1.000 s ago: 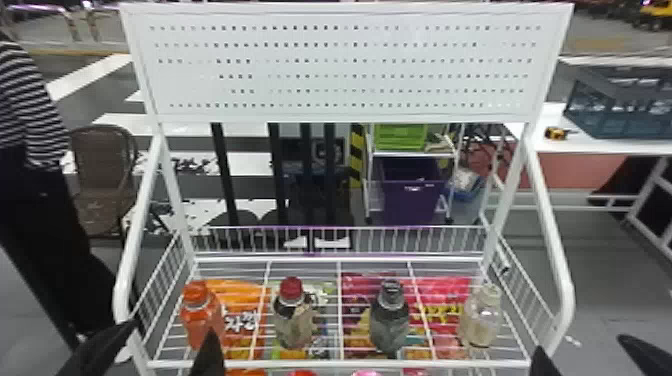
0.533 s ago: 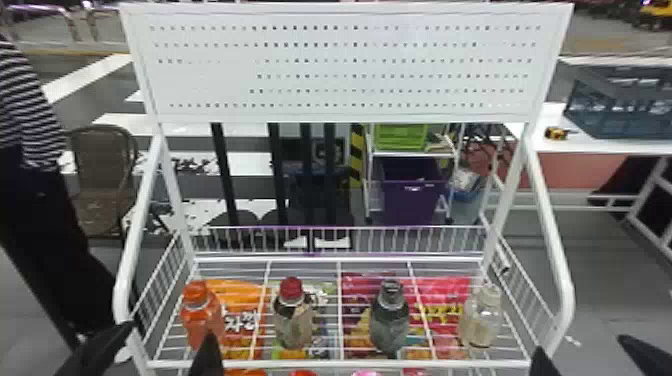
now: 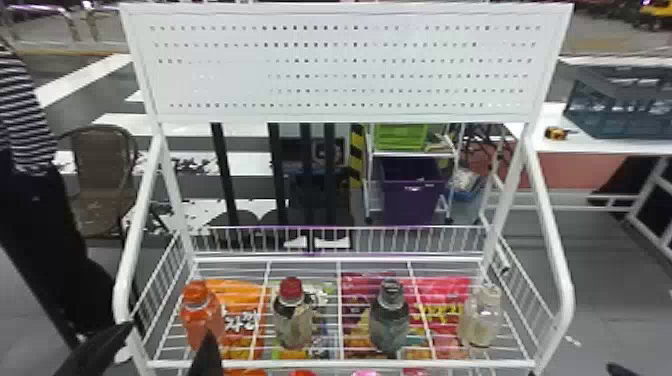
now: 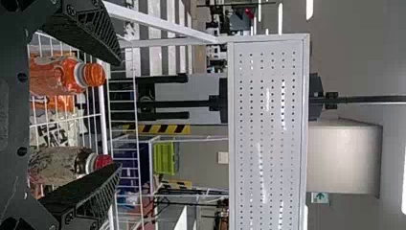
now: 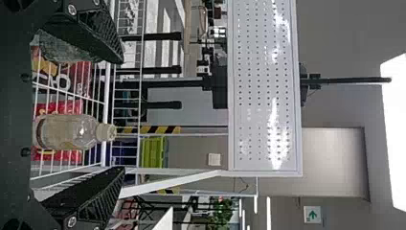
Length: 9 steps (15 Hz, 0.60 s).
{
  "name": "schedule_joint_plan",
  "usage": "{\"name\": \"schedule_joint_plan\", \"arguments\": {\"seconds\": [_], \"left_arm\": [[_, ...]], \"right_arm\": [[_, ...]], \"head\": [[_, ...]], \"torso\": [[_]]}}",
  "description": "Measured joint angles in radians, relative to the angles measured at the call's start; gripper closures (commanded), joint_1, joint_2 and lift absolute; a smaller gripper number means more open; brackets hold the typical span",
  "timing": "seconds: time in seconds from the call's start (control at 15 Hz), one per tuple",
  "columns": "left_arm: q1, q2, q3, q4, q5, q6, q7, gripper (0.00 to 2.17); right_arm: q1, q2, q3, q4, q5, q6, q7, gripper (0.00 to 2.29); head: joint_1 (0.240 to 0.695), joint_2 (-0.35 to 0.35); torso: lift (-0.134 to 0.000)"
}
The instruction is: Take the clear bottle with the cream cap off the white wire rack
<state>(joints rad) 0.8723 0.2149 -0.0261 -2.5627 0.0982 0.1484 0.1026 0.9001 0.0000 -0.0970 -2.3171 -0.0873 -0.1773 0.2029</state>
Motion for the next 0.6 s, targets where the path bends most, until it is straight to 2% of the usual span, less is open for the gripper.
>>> {"name": "schedule_joint_plan", "arguments": {"seconds": [0.6], "left_arm": [[-0.002, 0.004, -0.022, -0.020, -0.007, 0.050, 0.002, 0.13]], "right_arm": [[-0.359, 0.000, 0.004, 0.551, 0.033, -0.145, -0.012, 0.11]], "head": [[0.499, 0.000]], "torso": [[0.000]]}}
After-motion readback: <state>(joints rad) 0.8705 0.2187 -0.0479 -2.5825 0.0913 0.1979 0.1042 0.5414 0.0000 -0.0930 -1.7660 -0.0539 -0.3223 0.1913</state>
